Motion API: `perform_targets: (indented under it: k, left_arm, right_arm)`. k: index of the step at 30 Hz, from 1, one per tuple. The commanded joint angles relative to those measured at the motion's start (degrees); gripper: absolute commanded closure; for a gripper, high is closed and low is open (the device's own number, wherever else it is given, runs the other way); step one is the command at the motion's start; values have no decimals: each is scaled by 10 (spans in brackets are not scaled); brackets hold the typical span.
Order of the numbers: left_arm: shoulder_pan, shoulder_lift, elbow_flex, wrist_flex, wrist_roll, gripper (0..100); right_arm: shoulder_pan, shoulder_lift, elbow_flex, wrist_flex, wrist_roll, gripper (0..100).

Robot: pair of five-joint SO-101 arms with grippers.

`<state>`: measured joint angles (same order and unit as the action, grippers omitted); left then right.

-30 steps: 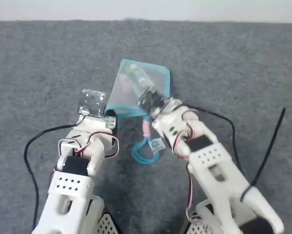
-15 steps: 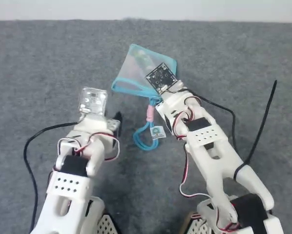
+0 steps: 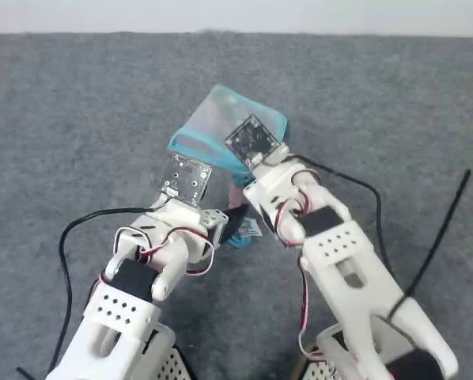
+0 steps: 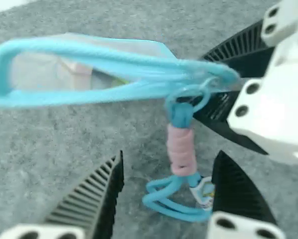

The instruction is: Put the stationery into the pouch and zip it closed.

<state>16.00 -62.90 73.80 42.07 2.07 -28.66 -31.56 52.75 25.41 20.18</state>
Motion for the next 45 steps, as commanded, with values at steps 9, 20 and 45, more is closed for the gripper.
perform_targets:
  k: [9,20,45]
  left_arm:
    - [10,-20,23,-50,-6,764]
    - [10,-25,40,-87,-10,956]
    - [-30,-26,-12,26,-56,859]
  right_arm:
    - [-17,-117,38,43,-11,993]
    - [-13,-58,38,21,-10,993]
    - [34,19,1,-25,-25,993]
